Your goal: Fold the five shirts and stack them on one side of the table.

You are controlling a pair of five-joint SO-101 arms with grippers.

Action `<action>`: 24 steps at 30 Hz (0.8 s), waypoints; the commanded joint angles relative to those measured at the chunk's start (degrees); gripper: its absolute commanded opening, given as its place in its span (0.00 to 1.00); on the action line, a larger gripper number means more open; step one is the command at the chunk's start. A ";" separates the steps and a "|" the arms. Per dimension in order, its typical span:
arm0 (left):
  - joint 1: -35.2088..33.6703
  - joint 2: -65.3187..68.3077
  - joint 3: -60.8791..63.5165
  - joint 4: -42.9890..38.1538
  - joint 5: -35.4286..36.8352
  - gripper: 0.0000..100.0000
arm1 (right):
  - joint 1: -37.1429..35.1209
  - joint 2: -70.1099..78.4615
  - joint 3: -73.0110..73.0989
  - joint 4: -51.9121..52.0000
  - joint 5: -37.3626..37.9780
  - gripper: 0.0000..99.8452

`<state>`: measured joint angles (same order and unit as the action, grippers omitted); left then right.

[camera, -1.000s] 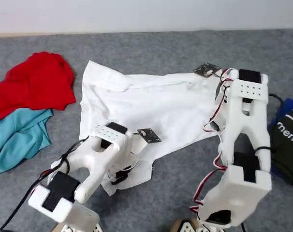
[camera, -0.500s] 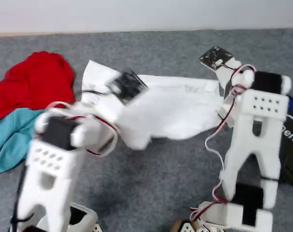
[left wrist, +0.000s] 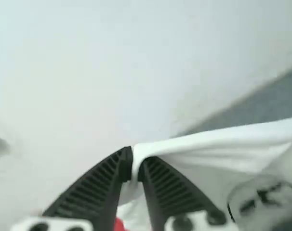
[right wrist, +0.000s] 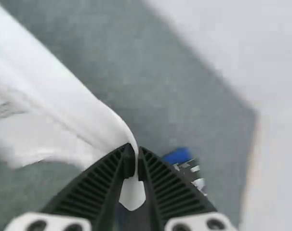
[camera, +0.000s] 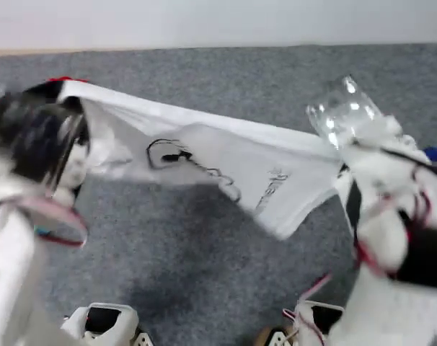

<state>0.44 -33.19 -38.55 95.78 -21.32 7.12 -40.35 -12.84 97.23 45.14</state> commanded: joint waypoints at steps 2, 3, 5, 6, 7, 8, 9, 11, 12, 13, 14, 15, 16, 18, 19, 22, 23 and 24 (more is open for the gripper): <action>-1.23 -1.41 -12.00 -1.49 0.26 0.00 | 0.31 -4.70 -6.24 -0.92 -0.35 0.01; -1.23 -1.41 -14.20 -1.49 0.26 0.00 | 0.31 -5.58 -7.30 -0.92 -0.35 0.01; -1.93 -1.41 -18.51 -1.32 -0.26 0.00 | 0.40 -7.43 -9.23 -0.92 -0.18 0.01; -2.90 -1.41 -20.62 -0.79 -1.23 0.00 | 0.40 -8.13 -10.11 -0.92 -0.18 0.01; -3.96 -1.41 -22.55 -0.09 -2.37 0.00 | 0.40 -8.75 -10.90 -0.92 -0.09 0.01; -4.75 -1.41 -23.96 0.62 -3.25 0.00 | 1.01 -9.36 -11.69 -0.92 -0.09 0.01; -5.45 -1.41 -25.10 1.58 -3.87 0.00 | 2.33 -9.80 -12.40 -0.92 0.00 0.01; -6.51 -1.49 -26.77 3.96 -4.13 0.00 | 5.85 -10.42 -13.36 -1.01 1.41 0.01; -6.86 -1.49 -27.47 4.75 -4.04 0.00 | 7.25 -10.77 -13.71 -1.01 2.46 0.01; -7.21 -1.93 -28.00 4.84 -4.04 0.00 | 8.31 -11.03 -13.98 -1.01 3.43 0.01; -7.56 -2.55 -27.91 4.75 -4.04 0.00 | 9.01 -11.47 -14.15 -1.01 4.31 0.01; -7.82 -3.25 -27.47 4.75 -4.04 0.00 | 9.45 -12.00 -14.15 -1.01 5.10 0.01; -7.91 -3.96 -26.51 4.75 -4.04 0.00 | 9.45 -12.44 -14.15 -0.92 5.89 0.01; -7.82 -5.27 -23.43 4.75 -4.04 0.00 | 9.45 -12.79 -14.15 -0.75 6.95 0.01; -7.74 -6.07 -21.67 4.75 -4.04 0.00 | 9.45 -12.79 -13.89 -0.57 7.30 0.01; -7.65 -8.62 -14.11 4.75 -4.04 0.00 | 9.45 -12.00 -11.25 -0.40 7.30 0.01; -7.65 -9.49 -11.21 4.75 -4.04 0.00 | 9.45 -11.56 -9.41 -0.40 7.30 0.01; -7.65 -10.29 -8.04 4.66 -4.04 0.00 | 9.45 -11.30 -7.47 -0.40 7.30 0.01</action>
<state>-6.42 -42.07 -53.49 99.47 -25.01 15.12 -53.27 -23.91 97.14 51.82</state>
